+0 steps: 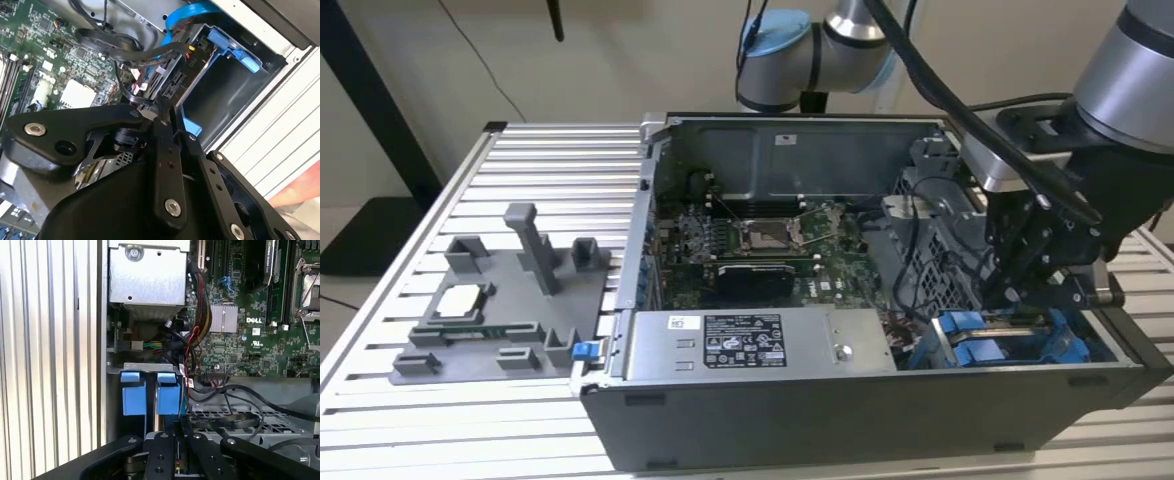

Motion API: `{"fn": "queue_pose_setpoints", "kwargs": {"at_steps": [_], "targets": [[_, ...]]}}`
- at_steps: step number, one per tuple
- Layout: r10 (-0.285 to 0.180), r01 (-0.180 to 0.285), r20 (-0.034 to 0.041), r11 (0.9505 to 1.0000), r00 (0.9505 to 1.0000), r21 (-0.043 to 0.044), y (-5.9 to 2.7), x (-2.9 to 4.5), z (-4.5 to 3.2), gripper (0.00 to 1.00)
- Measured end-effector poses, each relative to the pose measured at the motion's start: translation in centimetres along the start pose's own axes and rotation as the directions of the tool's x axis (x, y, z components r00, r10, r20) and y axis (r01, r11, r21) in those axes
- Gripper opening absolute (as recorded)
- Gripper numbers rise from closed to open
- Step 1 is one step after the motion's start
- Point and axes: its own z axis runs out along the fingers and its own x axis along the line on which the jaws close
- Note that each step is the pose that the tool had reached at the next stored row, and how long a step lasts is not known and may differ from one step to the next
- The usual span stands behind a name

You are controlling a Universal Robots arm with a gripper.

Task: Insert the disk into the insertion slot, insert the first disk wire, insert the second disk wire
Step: 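Insert the second disk wire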

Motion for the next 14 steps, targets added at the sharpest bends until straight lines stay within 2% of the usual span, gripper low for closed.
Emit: {"fn": "queue_pose_setpoints", "kwargs": {"at_steps": [3, 5, 10, 14], "targets": [[0.0, 0.0, 0.021, 1.0, 0.9998, 0.0001, -0.09, 0.22, 0.04, 0.0], [0.0, 0.0, 0.0291, 1.0, 0.9996, 0.0, -0.23, 0.31, 0.06, 0.0], [-0.004, 0.004, 0.0392, 1.0, 0.9992, -0.0004, -0.61, 0.55, 0.13, 0.0], [-0.009, 0.009, 0.043, 1.0, 0.999, -0.0007, -1.05, 0.68, 0.28, 0.0]]}}
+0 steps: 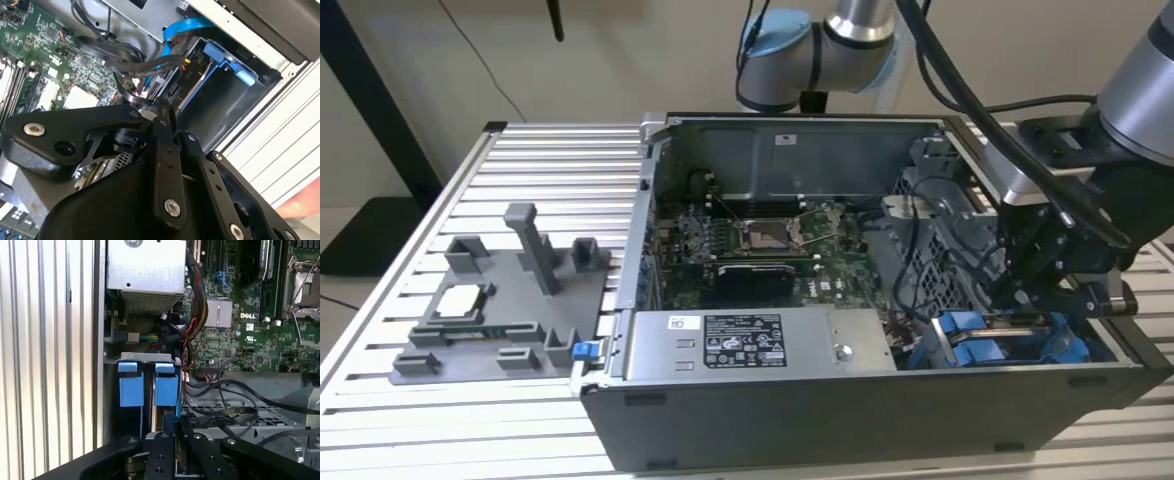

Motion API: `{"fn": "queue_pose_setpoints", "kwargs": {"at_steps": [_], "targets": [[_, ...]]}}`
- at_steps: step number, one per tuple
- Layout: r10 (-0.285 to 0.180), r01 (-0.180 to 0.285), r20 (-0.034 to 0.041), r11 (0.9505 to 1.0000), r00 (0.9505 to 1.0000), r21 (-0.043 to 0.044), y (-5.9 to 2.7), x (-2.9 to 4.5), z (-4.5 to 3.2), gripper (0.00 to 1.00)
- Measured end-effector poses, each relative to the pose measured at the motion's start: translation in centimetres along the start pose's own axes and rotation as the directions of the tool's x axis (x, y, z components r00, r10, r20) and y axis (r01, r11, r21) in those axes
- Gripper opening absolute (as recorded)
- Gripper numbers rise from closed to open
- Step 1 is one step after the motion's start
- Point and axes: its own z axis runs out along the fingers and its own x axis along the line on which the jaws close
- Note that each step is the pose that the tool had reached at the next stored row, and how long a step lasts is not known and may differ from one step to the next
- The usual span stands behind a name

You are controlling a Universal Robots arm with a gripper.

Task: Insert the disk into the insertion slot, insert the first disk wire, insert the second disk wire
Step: 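Insert the second disk wire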

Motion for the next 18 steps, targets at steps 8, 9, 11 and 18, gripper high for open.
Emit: {"fn": "queue_pose_setpoints", "kwargs": {"at_steps": [8, 9, 11, 18], "targets": [[-0.007, 0.007, 0.0074, 1.0, 0.9999, 0.0018, -0.54, 0.27, 0.35, 0.0], [-0.007, 0.007, 0.0093, 1.0, 0.9999, 0.002, -0.68, 0.32, 0.38, 0.0], [-0.007, 0.007, 0.0128, 1.0, 0.9999, 0.0022, -0.88, 0.4, 0.45, 0.0], [-0.003, 0.003, 0.0154, 1.0, 0.9999, 0.0027, -1.12, 0.54, 0.83, 0.0]]}}
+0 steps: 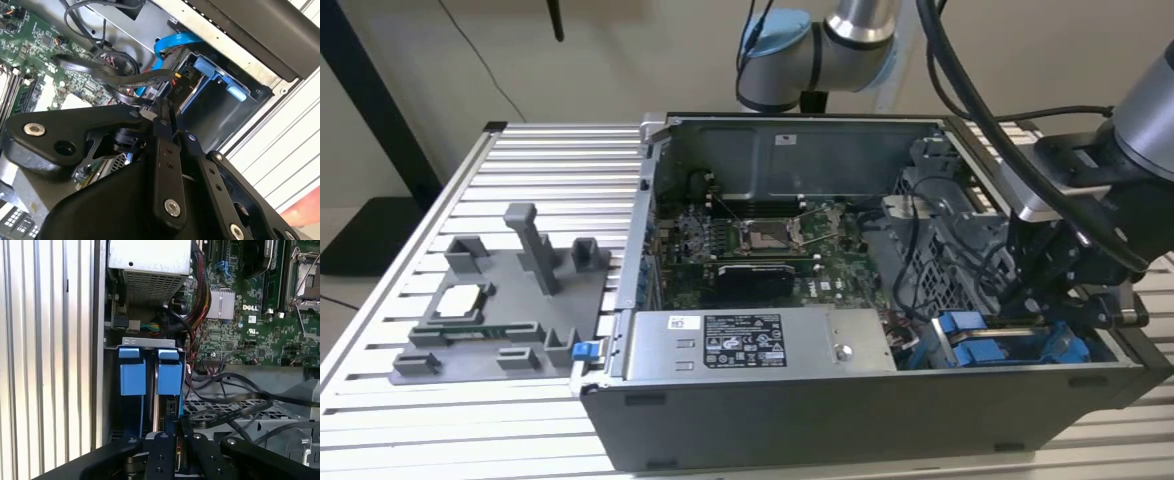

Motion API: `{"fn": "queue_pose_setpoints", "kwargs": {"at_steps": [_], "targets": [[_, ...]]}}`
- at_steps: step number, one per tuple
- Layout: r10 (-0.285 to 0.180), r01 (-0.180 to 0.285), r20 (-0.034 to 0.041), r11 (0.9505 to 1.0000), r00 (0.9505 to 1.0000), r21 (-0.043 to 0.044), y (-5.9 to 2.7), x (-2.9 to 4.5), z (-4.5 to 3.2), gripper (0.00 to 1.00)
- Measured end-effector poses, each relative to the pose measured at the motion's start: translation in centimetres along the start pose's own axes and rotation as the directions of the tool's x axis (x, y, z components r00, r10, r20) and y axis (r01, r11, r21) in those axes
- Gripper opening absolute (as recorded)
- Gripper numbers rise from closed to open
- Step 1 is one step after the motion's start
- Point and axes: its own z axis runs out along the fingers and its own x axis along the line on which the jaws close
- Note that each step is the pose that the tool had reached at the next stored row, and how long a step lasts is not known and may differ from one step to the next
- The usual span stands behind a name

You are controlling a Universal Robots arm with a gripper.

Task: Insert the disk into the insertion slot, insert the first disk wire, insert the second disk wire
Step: 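Insert the second disk wire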

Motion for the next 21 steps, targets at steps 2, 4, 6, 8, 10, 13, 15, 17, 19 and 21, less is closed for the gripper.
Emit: {"fn": "queue_pose_setpoints", "kwargs": {"at_steps": [2, 4, 6, 8, 10, 13, 15, 17, 19, 21], "targets": [[0.001, -0.001, 0.0007, 1.0, 1.0, 0.0002, -0.07, 0.01, 0.07, 0.0], [0.001, -0.001, 0.0021, 1.0, 1.0, 0.0003, -0.11, 0.02, 0.14, 0.0], [0.002, -0.002, 0.0032, 1.0, 1.0, 0.0003, -0.12, 0.03, 0.22, 0.0], [0.002, -0.002, 0.003, 1.0, 1.0, 0.0004, -0.13, 0.04, 0.29, 0.0], [0.002, -0.002, 0.0031, 1.0, 1.0, 0.0003, -0.14, 0.06, 0.37, 0.0], [0.002, -0.002, 0.003, 1.0, 1.0, 0.0003, -0.14, 0.08, 0.5, 0.0], [0.002, -0.002, 0.0023, 1.0, 1.0, 0.0002, -0.13, 0.11, 0.7, 0.0], [0.002, -0.002, 0.0022, 1.0, 1.0, 0.0003, -0.13, 0.14, 0.92, 0.0], [0.002, -0.002, 0.0034, 1.0, 1.0, 0.0003, -0.12, 0.15, 0.99, 0.0], [0.002, -0.002, 0.0088, 1.0, 1.0, 0.0005, -0.14, 0.12, 0.89, 1.0]]}}
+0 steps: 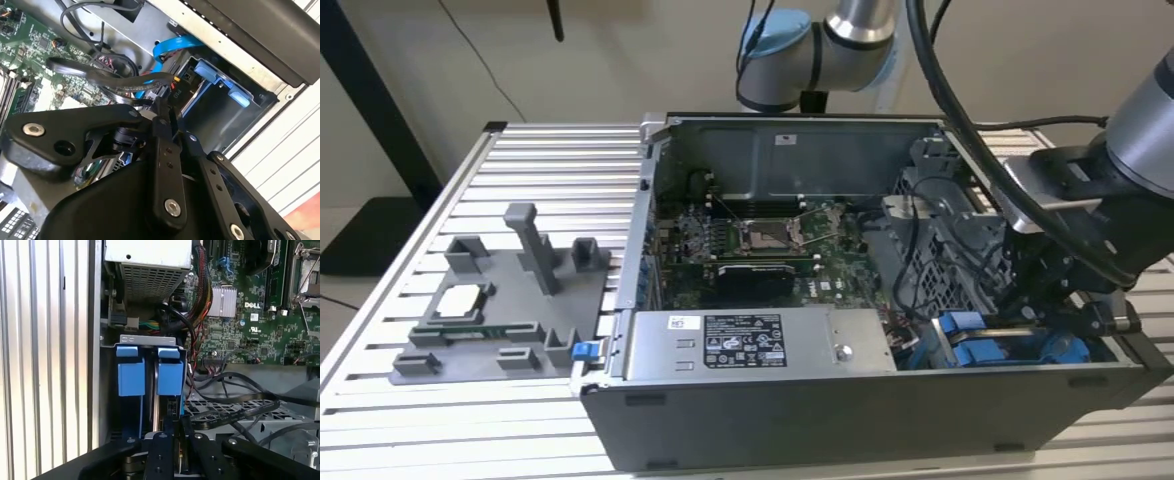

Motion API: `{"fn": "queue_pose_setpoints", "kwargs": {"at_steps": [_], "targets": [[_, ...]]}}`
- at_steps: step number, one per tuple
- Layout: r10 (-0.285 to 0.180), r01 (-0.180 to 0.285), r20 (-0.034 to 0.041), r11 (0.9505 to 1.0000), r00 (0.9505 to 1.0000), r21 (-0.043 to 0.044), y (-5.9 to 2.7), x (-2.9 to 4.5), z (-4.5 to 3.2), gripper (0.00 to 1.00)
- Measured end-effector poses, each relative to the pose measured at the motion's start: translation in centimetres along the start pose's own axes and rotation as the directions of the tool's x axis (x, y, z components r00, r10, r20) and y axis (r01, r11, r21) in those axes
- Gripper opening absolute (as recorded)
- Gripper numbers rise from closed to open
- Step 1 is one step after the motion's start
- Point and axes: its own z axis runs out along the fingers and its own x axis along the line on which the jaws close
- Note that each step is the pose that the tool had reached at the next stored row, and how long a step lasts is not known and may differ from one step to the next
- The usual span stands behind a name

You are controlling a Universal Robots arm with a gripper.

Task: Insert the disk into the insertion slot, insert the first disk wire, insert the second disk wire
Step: 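Insert the second disk wire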

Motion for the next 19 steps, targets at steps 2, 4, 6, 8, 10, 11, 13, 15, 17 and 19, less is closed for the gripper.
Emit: {"fn": "queue_pose_setpoints", "kwargs": {"at_steps": [2, 4, 6, 8, 10, 11, 13, 15, 17, 19], "targets": [[0.0, 0.0, -0.0003, 1.0, 1.0, -0.0002, -0.02, -0.09, -0.64, 1.0], [0.0, 0.0, 0.0025, 1.0, 1.0, -0.0001, -0.03, -0.18, -1.23, 1.0], [0.001, -0.001, 0.003, 1.0, 1.0, -0.0001, -0.04, -0.26, -1.79, 1.0], [0.001, -0.001, 0.0035, 1.0, 1.0, 0.0, -0.05, -0.34, -2.32, 1.0], [0.001, -0.001, 0.0034, 1.0, 1.0, 0.0, -0.07, -0.4, -2.73, 1.0], [0.001, -0.001, 0.0033, 1.0, 1.0, 0.0, -0.07, -0.43, -2.92, 1.0], [0.001, -0.001, 0.0032, 1.0, 1.0, 0.0, -0.08, -0.48, -3.22, 1.0], [0.001, -0.001, 0.0034, 1.0, 1.0, 0.0, -0.09, -0.52, -3.53, 1.0], [0.001, -0.001, 0.0034, 1.0, 1.0, 0.0001, -0.1, -0.58, -3.91, 1.0], [0.002, -0.002, 0.0034, 1.0, 1.0, 0.0001, -0.12, -0.64, -4.33, 1.0]]}}
